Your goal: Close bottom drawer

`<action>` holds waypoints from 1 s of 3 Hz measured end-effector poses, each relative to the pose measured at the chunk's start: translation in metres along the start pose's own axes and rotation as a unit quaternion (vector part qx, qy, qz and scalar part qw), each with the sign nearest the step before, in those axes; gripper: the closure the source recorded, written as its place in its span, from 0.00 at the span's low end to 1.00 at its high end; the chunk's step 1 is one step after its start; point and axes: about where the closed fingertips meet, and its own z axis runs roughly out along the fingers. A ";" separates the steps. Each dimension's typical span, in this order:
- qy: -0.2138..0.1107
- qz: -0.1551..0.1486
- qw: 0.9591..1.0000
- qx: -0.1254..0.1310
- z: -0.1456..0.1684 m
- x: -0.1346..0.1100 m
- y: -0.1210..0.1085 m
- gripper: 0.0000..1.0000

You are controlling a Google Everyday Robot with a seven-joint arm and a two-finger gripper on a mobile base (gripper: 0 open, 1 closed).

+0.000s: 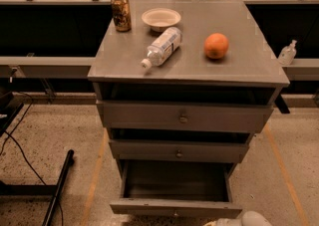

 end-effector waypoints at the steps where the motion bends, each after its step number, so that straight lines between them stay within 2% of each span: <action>1: -0.006 -0.027 0.996 0.079 -0.009 -0.002 -0.031 1.00; 2: 0.000 -0.051 0.992 0.115 -0.014 -0.018 -0.064 1.00; 3: 0.008 -0.057 0.991 0.124 -0.009 -0.028 -0.087 1.00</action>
Offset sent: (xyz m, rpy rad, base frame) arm 0.1151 -0.0035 0.0419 -0.0889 -0.3257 -0.0846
